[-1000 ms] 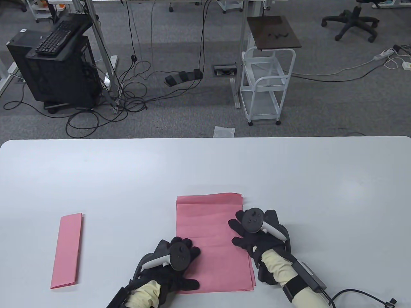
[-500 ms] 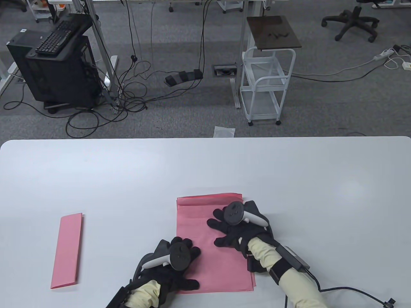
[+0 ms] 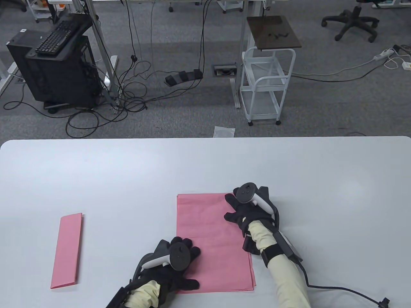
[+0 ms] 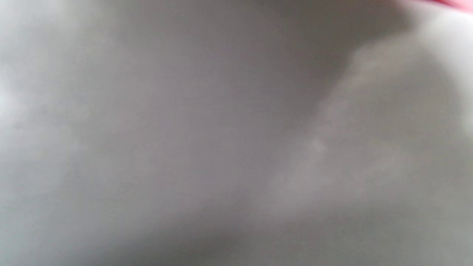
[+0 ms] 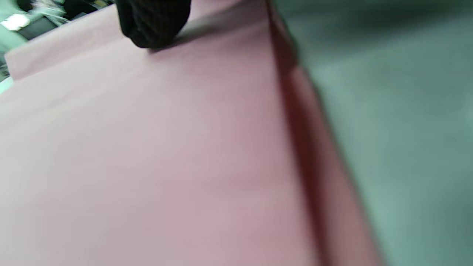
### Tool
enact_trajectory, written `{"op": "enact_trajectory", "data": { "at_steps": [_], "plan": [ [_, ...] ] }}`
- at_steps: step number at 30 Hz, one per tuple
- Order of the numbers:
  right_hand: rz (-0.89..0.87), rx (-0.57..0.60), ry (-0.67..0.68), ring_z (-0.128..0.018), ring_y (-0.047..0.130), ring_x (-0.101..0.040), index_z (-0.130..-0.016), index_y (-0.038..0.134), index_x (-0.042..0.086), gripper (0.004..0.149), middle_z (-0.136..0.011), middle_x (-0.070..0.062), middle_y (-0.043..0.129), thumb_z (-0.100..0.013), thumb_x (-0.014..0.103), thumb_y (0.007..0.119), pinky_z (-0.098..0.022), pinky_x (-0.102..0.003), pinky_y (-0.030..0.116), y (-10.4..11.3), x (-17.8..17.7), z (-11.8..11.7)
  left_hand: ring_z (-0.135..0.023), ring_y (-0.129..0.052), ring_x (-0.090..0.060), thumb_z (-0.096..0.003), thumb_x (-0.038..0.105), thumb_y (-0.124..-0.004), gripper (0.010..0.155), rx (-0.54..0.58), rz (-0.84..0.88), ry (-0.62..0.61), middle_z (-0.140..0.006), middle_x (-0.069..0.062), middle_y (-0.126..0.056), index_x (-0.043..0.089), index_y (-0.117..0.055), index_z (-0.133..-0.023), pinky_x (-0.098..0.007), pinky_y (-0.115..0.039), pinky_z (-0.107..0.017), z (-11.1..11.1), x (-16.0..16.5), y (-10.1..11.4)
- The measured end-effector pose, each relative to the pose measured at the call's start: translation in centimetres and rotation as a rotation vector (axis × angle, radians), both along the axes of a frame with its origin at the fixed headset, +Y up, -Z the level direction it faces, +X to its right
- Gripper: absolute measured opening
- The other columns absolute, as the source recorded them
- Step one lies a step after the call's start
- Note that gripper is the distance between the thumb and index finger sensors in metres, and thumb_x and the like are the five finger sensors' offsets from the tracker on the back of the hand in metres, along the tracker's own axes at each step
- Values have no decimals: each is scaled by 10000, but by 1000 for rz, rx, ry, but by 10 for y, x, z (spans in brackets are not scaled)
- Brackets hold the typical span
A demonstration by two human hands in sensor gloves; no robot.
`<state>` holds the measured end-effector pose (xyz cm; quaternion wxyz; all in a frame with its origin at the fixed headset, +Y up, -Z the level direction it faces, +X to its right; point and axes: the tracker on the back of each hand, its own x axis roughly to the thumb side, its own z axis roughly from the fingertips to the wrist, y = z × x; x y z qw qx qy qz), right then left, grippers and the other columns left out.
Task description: Unfold complexly folded papers and stack
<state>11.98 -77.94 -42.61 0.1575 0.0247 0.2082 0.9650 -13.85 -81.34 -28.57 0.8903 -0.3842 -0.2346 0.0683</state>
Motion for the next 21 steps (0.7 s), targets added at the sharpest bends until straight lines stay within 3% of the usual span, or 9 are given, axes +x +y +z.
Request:
{"op": "enact_trajectory", "data": {
  "at_steps": [1, 3, 9, 13, 16, 21],
  "plan": [
    [13, 95, 59, -1030, -110, -80, -1040, 247, 458, 719, -1135, 211, 13, -476, 507, 691, -674, -507, -130, 7, -1, 9, -914, 337, -235, -437, 712, -580, 958, 0, 0, 0, -977, 119, 340, 408, 152, -976, -510, 191, -605, 0, 0, 0],
    [-36, 124, 130, -1009, -154, -74, -1031, 186, 475, 748, -1119, 217, -39, -475, 524, 684, -667, -502, -141, 16, -3, 26, -914, 337, -236, -437, 711, -580, 958, -1, 0, 0, -976, 119, 341, 408, 152, -976, -510, 192, -604, 0, 0, 0],
    [-37, -85, 327, -1007, -165, -93, -1045, 157, 454, 773, -1123, 197, -64, -477, 558, 672, -657, -509, -150, 11, 13, 97, -915, 336, -235, -437, 711, -582, 959, -1, 0, 1, -977, 120, 338, 408, 151, -976, -510, 190, -605, 0, 0, 0],
    [-95, -224, 345, -1015, -146, -111, -1053, 155, 436, 773, -1131, 179, -53, -482, 565, 661, -657, -512, -141, -7, 24, 133, -914, 334, -235, -433, 711, -586, 962, 0, -1, 3, -977, 120, 336, 409, 149, -976, -510, 189, -605, 0, 0, 0],
    [-37, -246, 356, -1012, -143, -115, -1050, 148, 432, 773, -1126, 176, -56, -487, 552, 664, -662, -507, -137, -22, 26, 147, -915, 334, -233, -434, 710, -586, 960, 0, -1, 3, -977, 122, 335, 410, 147, -975, -509, 188, -605, 0, 0, 0],
    [-92, -249, 344, -989, -183, -94, -1042, 129, 442, 772, -1108, 193, -88, -488, 553, 654, -652, -490, -156, -26, 28, 148, -925, 318, -231, -435, 705, -604, 957, 3, 6, 14, -987, 125, 318, 413, 125, -981, -509, 180, -612, 0, 0, 2]
  ]
}}
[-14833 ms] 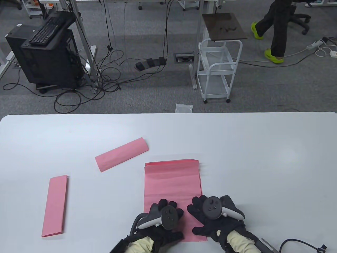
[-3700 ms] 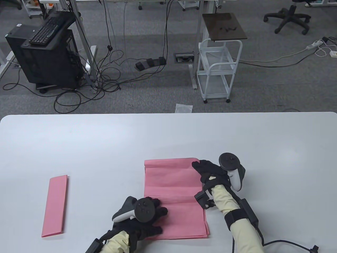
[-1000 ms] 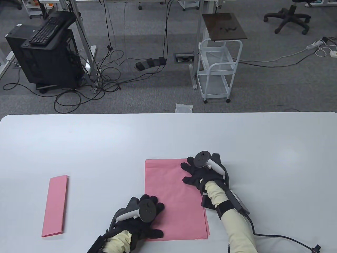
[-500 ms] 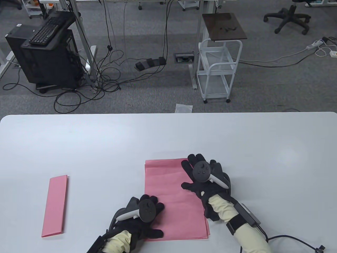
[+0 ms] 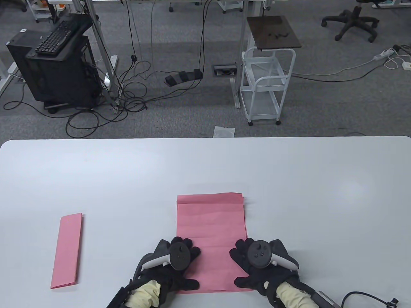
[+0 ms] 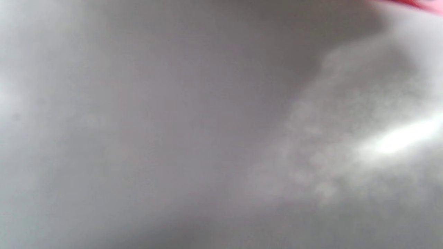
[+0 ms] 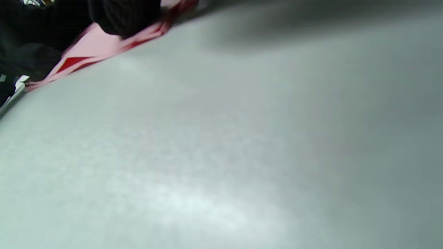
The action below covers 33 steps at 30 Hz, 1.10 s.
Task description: Unfold complexly folded papers and stack
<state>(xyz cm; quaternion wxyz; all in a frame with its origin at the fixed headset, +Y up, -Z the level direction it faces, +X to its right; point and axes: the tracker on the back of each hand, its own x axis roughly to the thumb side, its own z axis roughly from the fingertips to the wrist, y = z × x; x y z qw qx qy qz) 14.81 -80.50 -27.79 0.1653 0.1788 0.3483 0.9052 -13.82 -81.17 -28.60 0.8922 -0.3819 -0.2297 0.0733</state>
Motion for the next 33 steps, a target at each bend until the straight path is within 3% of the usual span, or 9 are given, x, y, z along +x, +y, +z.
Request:
{"op": "enact_trajectory", "data": {
  "at_steps": [2, 4, 6, 12, 14, 24, 29, 31, 33],
  "plan": [
    [2, 5, -1, -991, -179, -98, -1043, 132, 440, 772, -1110, 189, -82, -487, 552, 655, -655, -494, -151, 1, -1, 0, -974, 244, -253, -484, 661, -626, 893, 5, -13, 44, -1033, 109, 249, 407, 48, -1013, -535, 116, -655, -2, 5, 11],
    [-3, -2, 0, -988, -186, -96, -1042, 127, 442, 772, -1108, 193, -89, -488, 552, 653, -651, -490, -158, 0, 0, 0, -1027, 104, -367, -554, 605, -566, 786, 64, -25, 53, -1113, -23, 128, 307, -71, -1087, -573, 28, -689, 1, 18, 27],
    [-3, -5, 1, -985, -191, -94, -1042, 123, 443, 772, -1106, 194, -94, -490, 553, 651, -648, -487, -161, 0, 0, 0, -1013, 151, -340, -576, 564, -550, 762, 106, 16, 1, -1089, 16, 179, 292, -61, -1092, -571, 51, -681, 9, 38, 34],
    [-3, -11, 1, -980, -200, -87, -1039, 115, 448, 771, -1102, 202, -101, -490, 556, 647, -646, -478, -168, 0, 0, 1, -968, 229, -311, -563, 576, -534, 812, -4, -52, -68, -1034, 35, 250, 307, 81, -1018, -566, 91, -655, 23, 70, 11],
    [-3, -14, 0, -979, -204, -81, -1038, 112, 451, 770, -1100, 206, -107, -491, 558, 645, -646, -473, -171, 0, 0, 1, -987, 224, -253, -552, 594, -520, 794, 30, -43, -61, -1040, 89, 240, 348, 76, -1015, -563, 97, -654, 20, 60, 12],
    [-3, -20, 1, -975, -211, -76, -1036, 108, 456, 769, -1097, 210, -112, -492, 559, 642, -642, -469, -176, -1, 1, 1, -989, 238, -203, -514, 582, -579, 816, -53, -116, 126, -1019, 185, 244, 433, 75, -980, -563, 109, -656, 13, -34, 15],
    [-2, -23, 2, -972, -214, -77, -1035, 103, 455, 769, -1094, 210, -119, -493, 559, 639, -639, -469, -180, -1, 1, 1, -996, 211, -242, -531, 556, -595, 810, -50, -117, 112, -1034, 153, 222, 406, 52, -996, -565, 91, -664, 11, -32, 21],
    [-3, -29, 4, -968, -222, -75, -1033, 96, 456, 770, -1090, 213, -126, -494, 560, 636, -635, -467, -186, -1, 1, 0, -1047, 103, -294, -573, 503, -577, 724, 19, -146, 85, -1095, 48, 142, 358, -54, -1052, -576, 43, -689, 4, -25, 33],
    [-4, -33, 3, -965, -225, -71, -1031, 94, 458, 769, -1087, 216, -129, -494, 560, 635, -632, -464, -190, -1, 1, 0, -1041, 116, -304, -569, 518, -567, 716, 158, -130, 38, -1086, 43, 158, 305, -109, -1077, -588, 42, -691, -5, -12, 47]
  ]
}}
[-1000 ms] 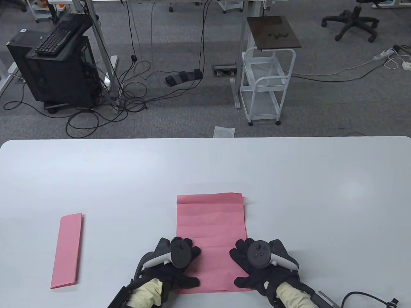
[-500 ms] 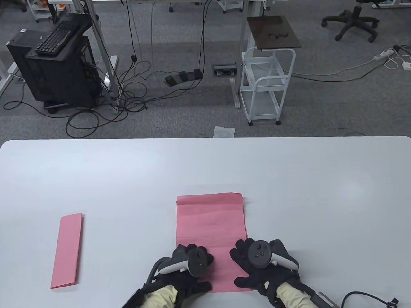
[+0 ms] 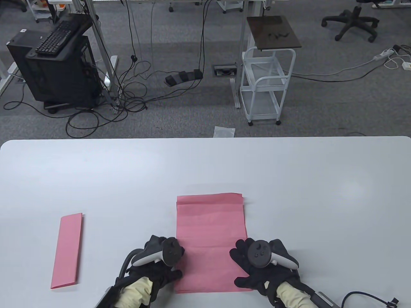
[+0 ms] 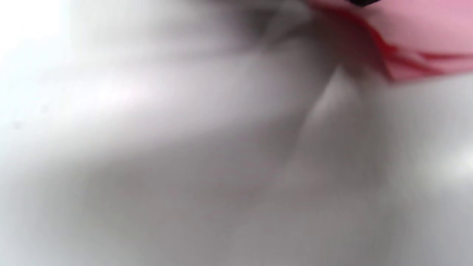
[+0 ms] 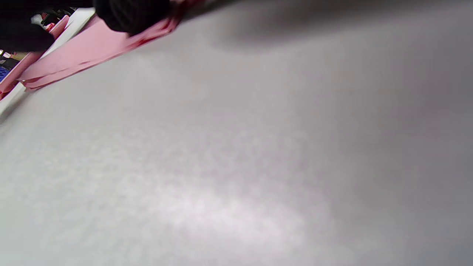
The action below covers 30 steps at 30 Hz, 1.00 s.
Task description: Unfold complexly folded papers and stack
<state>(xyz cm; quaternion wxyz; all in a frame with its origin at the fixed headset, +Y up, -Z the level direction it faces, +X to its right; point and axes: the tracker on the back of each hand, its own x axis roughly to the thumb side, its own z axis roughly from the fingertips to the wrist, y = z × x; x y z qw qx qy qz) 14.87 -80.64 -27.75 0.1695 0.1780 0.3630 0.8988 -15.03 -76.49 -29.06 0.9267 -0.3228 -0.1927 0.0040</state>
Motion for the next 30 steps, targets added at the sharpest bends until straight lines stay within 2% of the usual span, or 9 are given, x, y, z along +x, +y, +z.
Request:
{"op": "enact_trajectory", "data": {
  "at_steps": [1, 6, 8, 10, 15, 19, 25, 27, 30],
  "plan": [
    [0, 0, 0, -965, -225, -70, -1031, 95, 458, 769, -1087, 216, -129, -493, 559, 636, -632, -463, -189, 0, 0, 0, -1045, 113, -301, -565, 529, -568, 724, 17, 24, -37, -1091, 47, 151, 317, -102, -1078, -590, 34, -697, -3, 7, 2],
    [-2, -6, 0, -962, -231, -65, -1029, 91, 461, 768, -1084, 221, -135, -495, 559, 634, -629, -459, -196, 0, 0, 0, -1008, 202, -266, -562, 559, -548, 742, -174, 62, -197, -1046, 106, 235, 393, -11, -1046, -582, 75, -684, -5, 59, -21],
    [-3, -10, 0, -960, -235, -63, -1028, 87, 462, 770, -1082, 223, -139, -495, 560, 634, -627, -456, -199, -1, 0, 0, -1000, 208, -257, -554, 578, -536, 752, -148, 33, -195, -1044, 110, 228, 409, 33, -1016, -579, 81, -677, -9, 66, -32],
    [-4, -11, -1, -960, -236, -62, -1028, 87, 461, 769, -1082, 224, -140, -496, 560, 633, -627, -455, -200, -1, 0, 0, -1002, 214, -203, -537, 630, -502, 754, -123, 45, -168, -1037, 149, 231, 433, 59, -1000, -565, 94, -675, -16, 61, -35],
    [-4, -12, -1, -960, -237, -61, -1028, 84, 463, 769, -1082, 224, -142, -497, 561, 631, -627, -454, -201, -1, 0, 0, -1022, 187, -168, -544, 615, -490, 695, -104, 96, 98, -1052, 193, 185, 454, 4, -1006, -565, 83, -679, -47, 11, -37],
    [-2, -10, -2, -961, -235, -61, -1028, 84, 464, 769, -1082, 225, -140, -496, 562, 631, -628, -454, -200, -1, 0, 0, -1018, 204, -134, -557, 583, -452, 635, -98, 125, 245, -1046, 221, 184, 480, -10, -1001, -553, 114, -660, -60, -20, -40],
    [1, -9, -3, -960, -235, -59, -1026, 85, 467, 767, -1081, 228, -140, -494, 565, 630, -628, -453, -199, -1, 1, 0, -1034, 167, -203, -568, 550, -451, 626, -92, 74, 242, -1066, 173, 169, 455, -20, -1012, -563, 92, -667, -61, -15, -32],
    [1, -9, -3, -959, -236, -59, -1026, 83, 466, 768, -1081, 227, -141, -495, 565, 629, -627, -454, -200, -1, 1, 0, -1046, 124, -260, -584, 499, -497, 634, -55, 78, 246, -1097, 89, 133, 401, -77, -1048, -564, 81, -671, -59, -7, -23],
    [0, -11, -2, -958, -238, -59, -1025, 82, 467, 767, -1079, 227, -145, -495, 564, 629, -625, -453, -202, -1, 0, -1, -1033, 164, -253, -575, 524, -518, 681, 37, 115, 79, -1068, 103, 192, 403, -39, -1045, -561, 79, -684, -49, 17, -14]
  ]
}}
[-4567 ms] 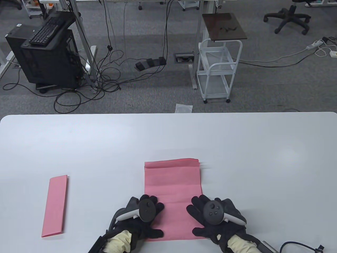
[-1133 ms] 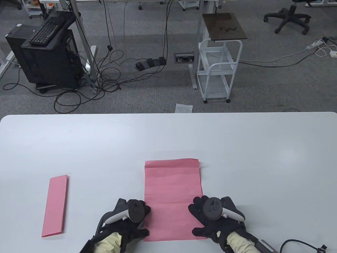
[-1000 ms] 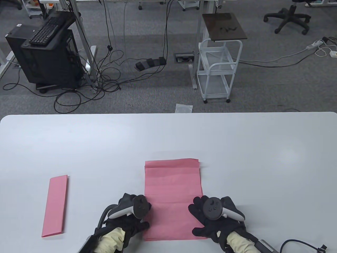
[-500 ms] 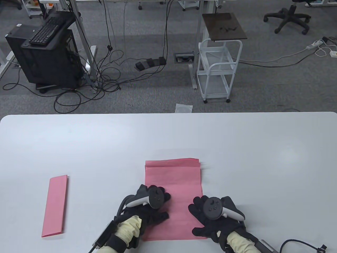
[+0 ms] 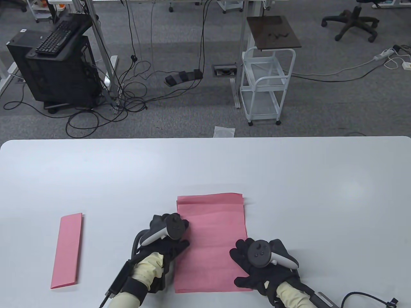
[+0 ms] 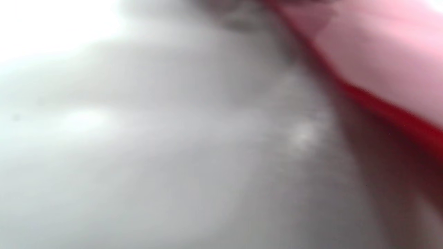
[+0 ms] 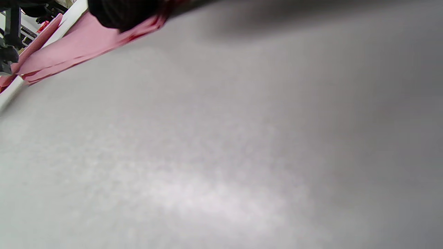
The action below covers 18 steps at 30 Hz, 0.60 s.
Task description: Unfold complexly folded papers and stack
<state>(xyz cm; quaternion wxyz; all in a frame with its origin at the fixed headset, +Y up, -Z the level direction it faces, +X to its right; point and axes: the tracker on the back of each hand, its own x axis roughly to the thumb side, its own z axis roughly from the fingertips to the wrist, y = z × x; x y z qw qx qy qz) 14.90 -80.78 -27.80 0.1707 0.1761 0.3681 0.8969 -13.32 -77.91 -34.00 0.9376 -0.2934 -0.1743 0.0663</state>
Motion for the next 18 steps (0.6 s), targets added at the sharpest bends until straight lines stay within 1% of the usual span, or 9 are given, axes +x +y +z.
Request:
{"op": "enact_trajectory", "data": {
  "at_steps": [1, 2, 4, 7, 8, 9, 12, 15, 18],
  "plan": [
    [-1, -2, 1, -956, -241, -59, -1025, 80, 466, 768, -1079, 226, -146, -496, 564, 628, -624, -453, -204, 0, 0, 0, -1034, 170, -237, -574, 524, -519, 681, -12, 2, -91, -1068, 122, 192, 416, -35, -1041, -554, 79, -693, 6, 14, 0],
    [-1, -3, 1, -955, -242, -58, -1025, 79, 466, 770, -1078, 228, -147, -496, 564, 629, -623, -453, -205, 0, 0, 0, -1032, 179, -221, -573, 523, -521, 677, -32, -18, -154, -1066, 138, 193, 423, -43, -1042, -548, 83, -697, 10, 24, -1],
    [-2, -4, 1, -955, -242, -57, -1024, 79, 467, 769, -1077, 229, -148, -496, 564, 628, -622, -452, -206, 0, 0, 0, -1026, 186, -213, -572, 534, -516, 692, -86, -93, -286, -1056, 143, 206, 422, -16, -1037, -544, 84, -696, 16, 47, -6],
    [-2, -5, 1, -955, -243, -57, -1024, 79, 467, 768, -1077, 230, -148, -496, 564, 628, -622, -451, -207, 0, 0, 0, -1035, 171, -205, -558, 565, -496, 703, -87, -100, -315, -1062, 147, 191, 424, 16, -1018, -546, 85, -694, 9, 65, -14],
    [-2, -5, 1, -955, -243, -57, -1024, 79, 468, 768, -1077, 229, -148, -496, 564, 628, -622, -451, -207, 0, 0, 0, -1049, 148, -202, -552, 586, -488, 701, -96, -93, -292, -1078, 150, 162, 429, 13, -1017, -550, 78, -696, 3, 67, -17],
    [-2, -5, 1, -956, -243, -57, -1025, 78, 467, 769, -1078, 227, -150, -497, 564, 628, -622, -452, -207, 0, 0, 0, -1041, 165, -192, -548, 600, -483, 702, -113, -80, -269, -1068, 164, 175, 433, 17, -1013, -549, 82, -695, -4, 69, -18],
    [-2, -4, 2, -956, -243, -60, -1026, 77, 465, 769, -1078, 226, -149, -497, 564, 627, -622, -453, -207, 0, 0, 0, -1060, 141, -188, -540, 628, -465, 686, -57, -76, -163, -1083, 169, 161, 452, -6, -1018, -559, 64, -708, -31, 68, -20],
    [-1, -3, 2, -957, -243, -59, -1026, 75, 465, 770, -1079, 226, -150, -498, 565, 626, -623, -453, -207, -1, 1, 0, -1053, 126, -148, -534, 636, -463, 694, -80, -66, -33, -1077, 182, 147, 445, -4, -1018, -557, 67, -705, -61, 57, -20],
    [0, -3, 2, -957, -244, -59, -1025, 73, 467, 770, -1079, 225, -152, -498, 566, 625, -624, -453, -207, -1, 0, 0, -1060, 116, -151, -528, 645, -460, 687, -78, -82, 72, -1078, 188, 137, 442, -22, -1016, -559, 60, -705, -83, 40, -19]
  ]
}}
